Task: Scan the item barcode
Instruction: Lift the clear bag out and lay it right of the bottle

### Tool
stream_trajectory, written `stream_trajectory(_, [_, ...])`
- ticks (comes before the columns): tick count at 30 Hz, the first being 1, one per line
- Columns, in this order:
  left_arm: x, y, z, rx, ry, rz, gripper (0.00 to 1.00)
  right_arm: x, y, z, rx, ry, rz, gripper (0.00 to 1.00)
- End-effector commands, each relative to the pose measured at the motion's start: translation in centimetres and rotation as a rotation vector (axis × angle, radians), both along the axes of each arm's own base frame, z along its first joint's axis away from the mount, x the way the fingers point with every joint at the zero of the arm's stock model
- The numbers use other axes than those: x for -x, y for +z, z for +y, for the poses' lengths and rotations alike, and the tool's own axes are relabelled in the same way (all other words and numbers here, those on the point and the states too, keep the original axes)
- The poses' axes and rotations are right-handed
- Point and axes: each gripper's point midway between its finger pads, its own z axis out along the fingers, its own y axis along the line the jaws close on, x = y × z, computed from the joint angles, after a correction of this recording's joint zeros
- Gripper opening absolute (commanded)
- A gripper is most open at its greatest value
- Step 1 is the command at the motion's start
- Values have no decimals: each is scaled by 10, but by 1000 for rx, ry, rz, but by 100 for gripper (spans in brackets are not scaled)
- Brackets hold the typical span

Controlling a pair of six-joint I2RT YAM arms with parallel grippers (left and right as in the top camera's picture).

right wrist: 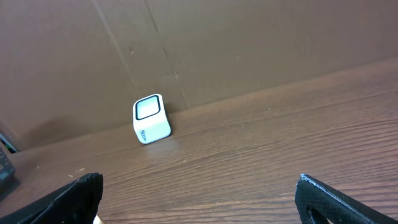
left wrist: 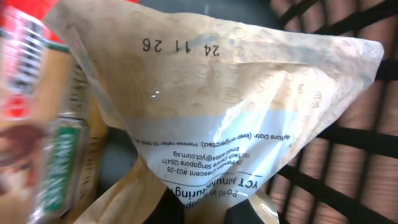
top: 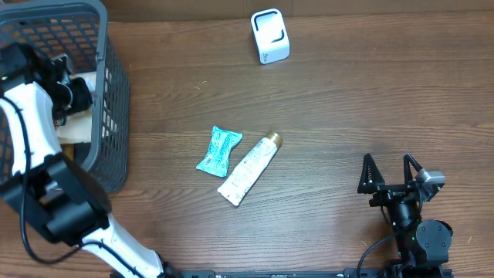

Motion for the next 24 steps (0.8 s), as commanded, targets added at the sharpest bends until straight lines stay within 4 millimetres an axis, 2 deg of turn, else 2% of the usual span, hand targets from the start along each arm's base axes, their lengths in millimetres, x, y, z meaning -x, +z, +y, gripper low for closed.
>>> stream_trajectory(1, [-7,60,-5,-32,32,-134,4,0,-2,1,-4,5,-3,100])
stream_trajectory(7, [-3,95,-7,-55,61,-214,4,0,-2,1,-4,5,-3,100])
stream_trajectory(11, [2,129,-10,-84,77,-293,4,0,-2,1,-4,4,-4,100])
stream_trajectory(19, [24,215,-24,-154,102,-499,4,0,-2,1,-4,4,-3,100])
stream_trajectory(24, [41,271,-57,-151,34,-658,4,0,-2,1,-4,4,-3,100])
